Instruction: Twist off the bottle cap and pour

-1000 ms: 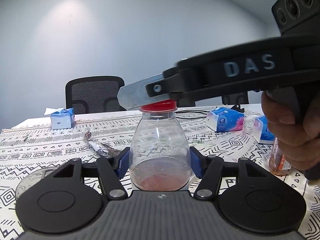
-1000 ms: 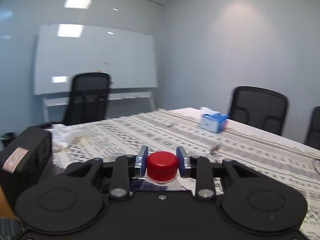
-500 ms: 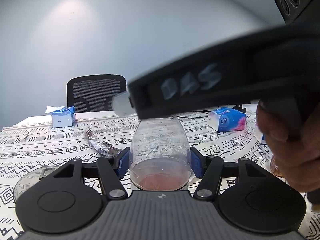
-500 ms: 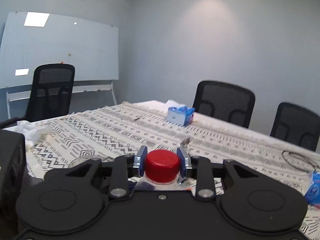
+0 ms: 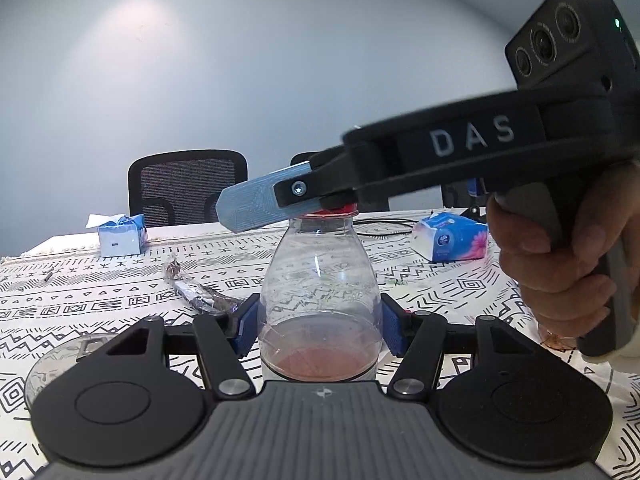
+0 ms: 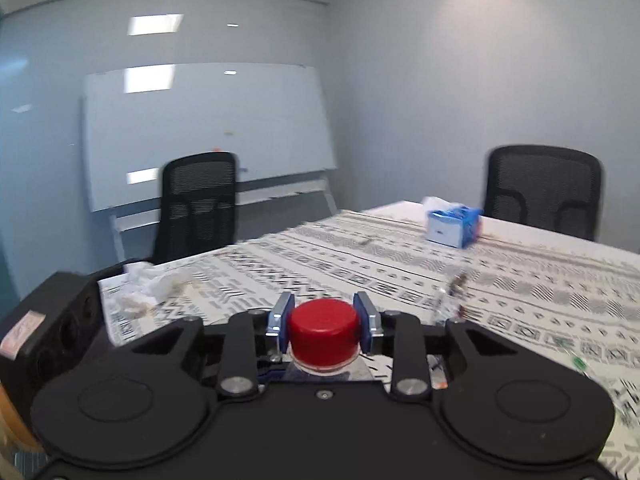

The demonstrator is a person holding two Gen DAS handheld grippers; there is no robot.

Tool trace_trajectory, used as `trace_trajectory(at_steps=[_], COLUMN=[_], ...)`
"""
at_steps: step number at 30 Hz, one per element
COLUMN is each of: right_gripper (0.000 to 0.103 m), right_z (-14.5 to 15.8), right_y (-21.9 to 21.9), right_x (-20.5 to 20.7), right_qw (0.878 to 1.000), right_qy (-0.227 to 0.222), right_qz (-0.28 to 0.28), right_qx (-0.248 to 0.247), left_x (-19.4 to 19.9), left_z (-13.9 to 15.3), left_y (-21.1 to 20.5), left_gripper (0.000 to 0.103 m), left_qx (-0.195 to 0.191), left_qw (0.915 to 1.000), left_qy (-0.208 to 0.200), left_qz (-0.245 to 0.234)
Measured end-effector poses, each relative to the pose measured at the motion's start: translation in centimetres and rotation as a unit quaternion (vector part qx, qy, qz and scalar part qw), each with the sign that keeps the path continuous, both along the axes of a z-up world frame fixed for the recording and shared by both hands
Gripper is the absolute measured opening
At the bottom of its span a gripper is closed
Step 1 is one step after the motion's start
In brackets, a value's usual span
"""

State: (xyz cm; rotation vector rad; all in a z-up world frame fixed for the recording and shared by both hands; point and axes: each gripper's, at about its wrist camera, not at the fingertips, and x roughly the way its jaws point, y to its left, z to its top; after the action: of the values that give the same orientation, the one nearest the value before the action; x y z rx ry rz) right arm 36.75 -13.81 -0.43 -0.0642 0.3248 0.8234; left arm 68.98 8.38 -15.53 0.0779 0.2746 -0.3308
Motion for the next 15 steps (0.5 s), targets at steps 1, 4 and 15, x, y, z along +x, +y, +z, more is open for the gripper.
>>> trace_trajectory(at_steps=[1,4,15], right_gripper=[0.042,0.038,0.032], right_z=[0.1,0.1,-1.1], right_y=[0.5,2.1,0.2], right_x=[-0.6,-1.9,-0.5], right_qw=[1.000,0.996,0.998], right_qy=[-0.006,-0.026,-0.058], right_qz=[-0.025,-0.086,0.009], right_qx=[-0.007,-0.031,-0.003], left_x=[-0.8,-2.3,-21.4], left_z=[0.4,0.8,3.9], left_y=[-0.1,-0.7,-5.4], left_gripper=[0.057,0.057,0.057], left_qx=[-0.001,0.005,0.012], left_qw=[1.0000,1.0000,0.9999], left_qy=[0.000,-0.004,-0.009], left_qz=[0.001,0.006,0.000])
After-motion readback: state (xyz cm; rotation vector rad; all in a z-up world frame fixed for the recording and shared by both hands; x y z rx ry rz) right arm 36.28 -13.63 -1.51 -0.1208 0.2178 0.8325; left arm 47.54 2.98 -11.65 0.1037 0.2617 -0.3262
